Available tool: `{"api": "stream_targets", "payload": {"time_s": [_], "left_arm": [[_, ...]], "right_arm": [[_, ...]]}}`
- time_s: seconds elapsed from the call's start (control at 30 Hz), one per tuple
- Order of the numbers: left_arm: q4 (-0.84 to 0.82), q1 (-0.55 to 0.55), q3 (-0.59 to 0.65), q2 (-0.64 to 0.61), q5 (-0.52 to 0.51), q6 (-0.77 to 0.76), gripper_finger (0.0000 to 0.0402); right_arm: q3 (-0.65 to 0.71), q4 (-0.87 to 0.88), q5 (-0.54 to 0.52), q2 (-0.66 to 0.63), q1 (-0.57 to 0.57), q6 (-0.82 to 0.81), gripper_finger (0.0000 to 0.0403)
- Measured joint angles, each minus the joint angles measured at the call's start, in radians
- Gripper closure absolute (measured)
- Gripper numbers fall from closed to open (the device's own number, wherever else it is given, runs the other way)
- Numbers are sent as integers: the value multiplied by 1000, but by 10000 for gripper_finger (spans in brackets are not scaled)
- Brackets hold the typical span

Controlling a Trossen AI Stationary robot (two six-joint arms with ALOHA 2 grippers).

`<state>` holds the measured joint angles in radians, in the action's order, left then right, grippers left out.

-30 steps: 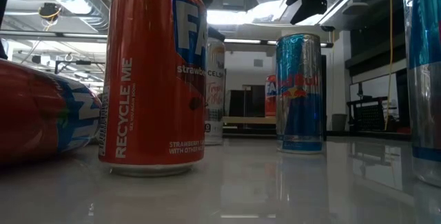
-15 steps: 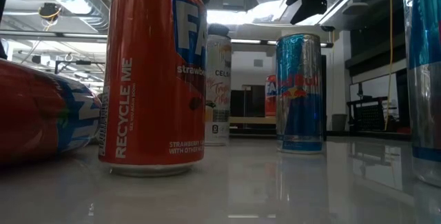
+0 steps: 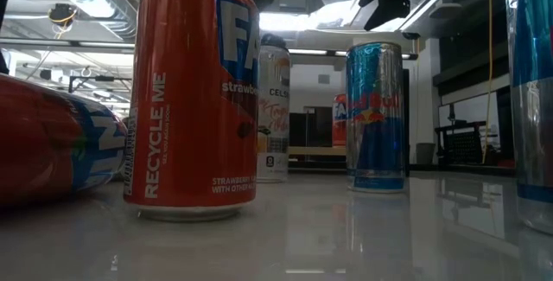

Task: Place canned beverage on shelf
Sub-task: Put the top left white yellow soda can on the shelf

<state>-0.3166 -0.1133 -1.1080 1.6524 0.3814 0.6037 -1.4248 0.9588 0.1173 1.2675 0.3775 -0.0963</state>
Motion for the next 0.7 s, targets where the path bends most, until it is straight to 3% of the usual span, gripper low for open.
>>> {"api": "stream_targets", "payload": {"time_s": [0.23, 0.43, 0.7], "left_arm": [[3, 31, 0, 0, -89, -39, 67], [3, 39, 0, 0, -91, -129, 58], [1, 39, -2, -53, -87, -134, 58]], "right_arm": [[0, 0, 0, 0, 0, 0, 40], [0, -4, 0, 0, 0, 0, 40], [0, -93, 47, 0, 0, 34, 40]]}}
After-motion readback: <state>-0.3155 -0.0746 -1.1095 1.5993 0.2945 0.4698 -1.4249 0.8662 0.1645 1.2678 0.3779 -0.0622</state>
